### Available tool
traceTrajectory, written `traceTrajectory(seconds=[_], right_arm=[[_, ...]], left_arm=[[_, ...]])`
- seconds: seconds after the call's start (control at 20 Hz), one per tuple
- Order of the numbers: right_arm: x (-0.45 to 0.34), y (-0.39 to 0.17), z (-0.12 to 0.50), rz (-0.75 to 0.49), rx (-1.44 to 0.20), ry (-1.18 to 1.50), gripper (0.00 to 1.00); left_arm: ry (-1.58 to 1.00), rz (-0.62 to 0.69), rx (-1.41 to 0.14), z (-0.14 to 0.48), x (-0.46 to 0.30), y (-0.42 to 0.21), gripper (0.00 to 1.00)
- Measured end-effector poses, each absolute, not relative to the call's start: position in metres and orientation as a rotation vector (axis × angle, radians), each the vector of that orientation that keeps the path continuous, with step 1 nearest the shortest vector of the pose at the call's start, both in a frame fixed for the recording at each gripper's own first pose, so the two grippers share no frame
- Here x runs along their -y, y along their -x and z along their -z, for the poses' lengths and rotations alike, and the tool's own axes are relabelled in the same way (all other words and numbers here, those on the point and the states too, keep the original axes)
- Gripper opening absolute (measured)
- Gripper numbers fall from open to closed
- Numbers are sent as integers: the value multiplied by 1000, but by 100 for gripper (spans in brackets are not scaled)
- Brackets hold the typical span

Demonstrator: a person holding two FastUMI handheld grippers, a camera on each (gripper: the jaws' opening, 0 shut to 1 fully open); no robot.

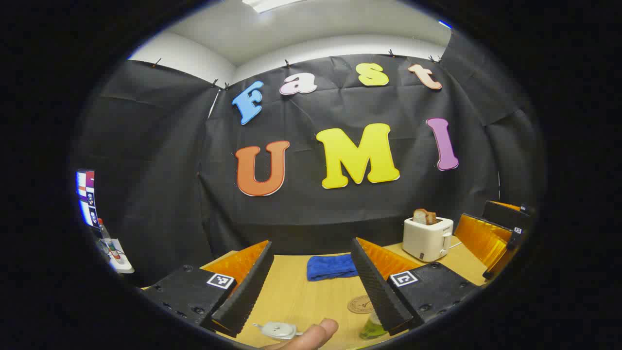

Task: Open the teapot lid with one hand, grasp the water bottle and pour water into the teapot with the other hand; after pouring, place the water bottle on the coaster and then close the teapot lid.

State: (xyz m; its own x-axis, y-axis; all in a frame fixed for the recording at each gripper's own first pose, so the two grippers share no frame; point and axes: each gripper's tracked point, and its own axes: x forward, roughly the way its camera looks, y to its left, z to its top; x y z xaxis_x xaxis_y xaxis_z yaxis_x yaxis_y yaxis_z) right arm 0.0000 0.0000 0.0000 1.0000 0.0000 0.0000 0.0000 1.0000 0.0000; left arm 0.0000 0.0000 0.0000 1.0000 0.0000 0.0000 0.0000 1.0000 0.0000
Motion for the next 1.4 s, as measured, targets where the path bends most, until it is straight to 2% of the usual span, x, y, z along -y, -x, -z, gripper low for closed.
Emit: traceTrajectory(seconds=[0.1, 0.15, 0.9, 1.4], right_arm=[[-12, 4, 4, -19, -28, 17, 99], [-8, 8, 3, -6, -33, 34, 94], [44, 76, 10, 196, -62, 91, 96], [48, 76, 39, 176, -150, 46, 96]], left_arm=[[17, -27, -23, 7, -18, 8, 100], [29, -30, -30, 8, -23, 13, 100], [13, 22, -165, 65, -45, 77, 100], [73, 44, -237, 97, -46, 66, 100]])
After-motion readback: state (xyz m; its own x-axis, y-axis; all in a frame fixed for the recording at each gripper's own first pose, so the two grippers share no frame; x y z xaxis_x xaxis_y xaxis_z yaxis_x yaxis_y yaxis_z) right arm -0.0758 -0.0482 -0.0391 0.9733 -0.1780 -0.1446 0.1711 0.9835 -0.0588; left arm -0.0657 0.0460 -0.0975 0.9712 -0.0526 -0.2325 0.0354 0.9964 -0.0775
